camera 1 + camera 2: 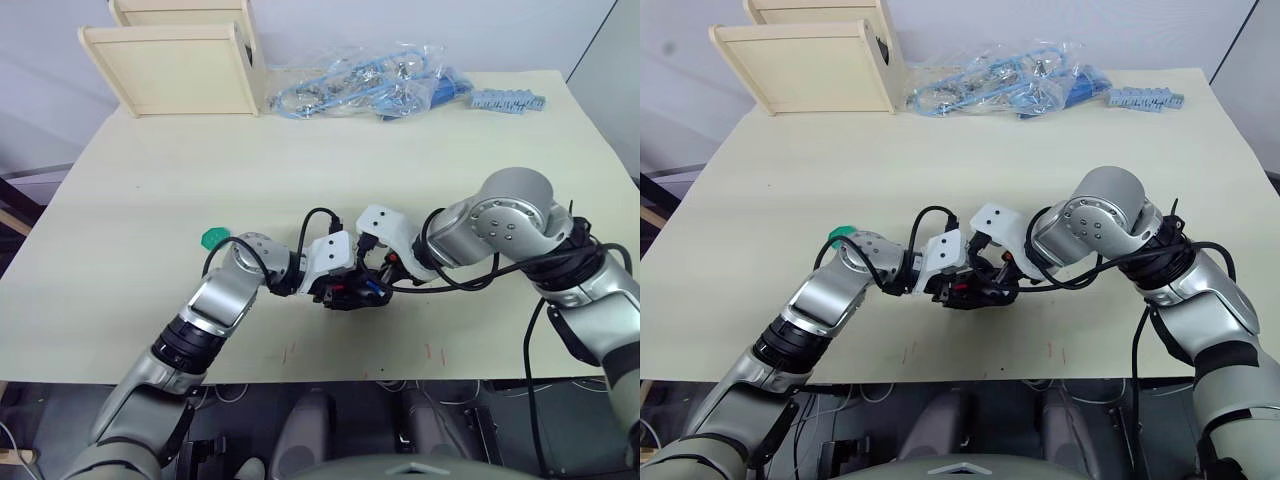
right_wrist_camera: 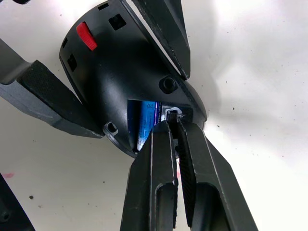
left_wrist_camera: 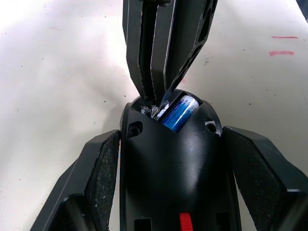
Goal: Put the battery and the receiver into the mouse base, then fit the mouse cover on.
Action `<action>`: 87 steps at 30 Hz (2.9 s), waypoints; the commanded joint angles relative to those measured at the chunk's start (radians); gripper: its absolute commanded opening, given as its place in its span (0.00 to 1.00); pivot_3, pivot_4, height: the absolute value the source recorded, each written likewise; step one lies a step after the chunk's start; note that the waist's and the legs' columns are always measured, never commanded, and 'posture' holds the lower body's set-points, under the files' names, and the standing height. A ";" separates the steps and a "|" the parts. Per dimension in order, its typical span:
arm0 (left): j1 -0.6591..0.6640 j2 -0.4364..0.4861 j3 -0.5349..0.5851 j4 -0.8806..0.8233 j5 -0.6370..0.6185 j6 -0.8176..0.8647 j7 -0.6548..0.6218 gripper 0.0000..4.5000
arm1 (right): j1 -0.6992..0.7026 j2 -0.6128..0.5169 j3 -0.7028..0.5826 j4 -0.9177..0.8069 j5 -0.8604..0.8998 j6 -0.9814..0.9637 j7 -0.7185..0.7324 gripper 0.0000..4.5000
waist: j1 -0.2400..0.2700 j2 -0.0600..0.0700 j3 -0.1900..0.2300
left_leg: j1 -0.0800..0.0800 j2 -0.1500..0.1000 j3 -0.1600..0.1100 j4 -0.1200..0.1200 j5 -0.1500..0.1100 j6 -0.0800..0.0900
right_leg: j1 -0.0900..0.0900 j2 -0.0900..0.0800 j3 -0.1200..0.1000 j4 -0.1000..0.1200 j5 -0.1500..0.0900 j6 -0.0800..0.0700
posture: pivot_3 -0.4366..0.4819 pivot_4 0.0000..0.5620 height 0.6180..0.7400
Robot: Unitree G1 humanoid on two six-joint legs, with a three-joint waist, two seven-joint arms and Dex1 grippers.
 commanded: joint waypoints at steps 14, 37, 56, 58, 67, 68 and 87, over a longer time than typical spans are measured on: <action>0.024 -0.023 -0.038 0.003 0.026 0.010 0.029 0.65 | 0.016 0.033 0.014 0.027 -0.012 0.006 0.007 0.00 | -0.001 0.003 -0.004 | 0.000 0.000 0.000 0.000 0.000 0.000 | 0.000 0.000 0.000 0.000 0.000 0.000 | 0.48 0.27 1.00; 0.019 -0.019 -0.028 -0.001 0.021 0.021 0.021 0.65 | 0.181 -0.146 -0.389 -0.189 0.175 -0.022 -0.031 0.67 | 0.004 0.004 -0.004 | -0.002 -0.001 -0.001 0.000 0.000 0.000 | 0.000 -0.002 -0.002 -0.001 0.000 0.000 | 0.48 0.27 1.00; 0.021 -0.001 -0.019 0.003 0.015 0.010 0.014 0.65 | 0.839 -0.117 -0.514 -0.466 -0.250 -0.701 0.332 0.67 | 0.000 0.004 -0.004 | 0.000 -0.001 -0.001 -0.001 0.000 0.000 | 0.002 -0.001 -0.001 -0.002 0.000 0.001 | 0.48 0.27 1.00; 0.021 -0.001 -0.019 0.003 0.014 0.010 0.014 0.65 | 0.854 -0.104 -0.512 -0.455 -0.276 -0.729 0.353 0.67 | 0.000 0.004 -0.004 | 0.001 -0.001 -0.001 -0.001 0.000 0.000 | 0.002 -0.001 -0.001 -0.002 0.000 0.001 | 0.48 0.27 1.00; 0.018 0.007 -0.018 0.016 0.016 0.000 0.011 0.65 | 0.860 -0.042 -0.422 -0.387 -0.431 -0.832 0.440 0.01 | 0.000 0.004 -0.004 | 0.001 -0.001 -0.001 -0.001 0.000 0.000 | 0.002 0.000 0.000 -0.002 0.000 0.001 | 0.48 0.27 1.00; 0.017 0.007 -0.018 0.019 0.017 -0.001 0.010 0.65 | 0.859 -0.037 -0.417 -0.381 -0.441 -0.836 0.446 0.01 | 0.000 0.004 -0.004 | 0.001 -0.001 -0.001 -0.001 0.000 0.000 | 0.002 0.000 0.000 -0.002 0.000 0.001 | 0.48 0.27 1.00; 0.019 0.003 -0.023 0.012 0.016 0.006 0.010 0.65 | 0.842 0.067 -0.384 -0.333 -0.555 -0.845 0.479 0.01 | 0.000 0.004 -0.004 | 0.002 -0.001 -0.001 -0.001 0.000 0.000 | 0.002 0.000 0.000 -0.001 0.000 0.001 | 0.48 0.27 1.00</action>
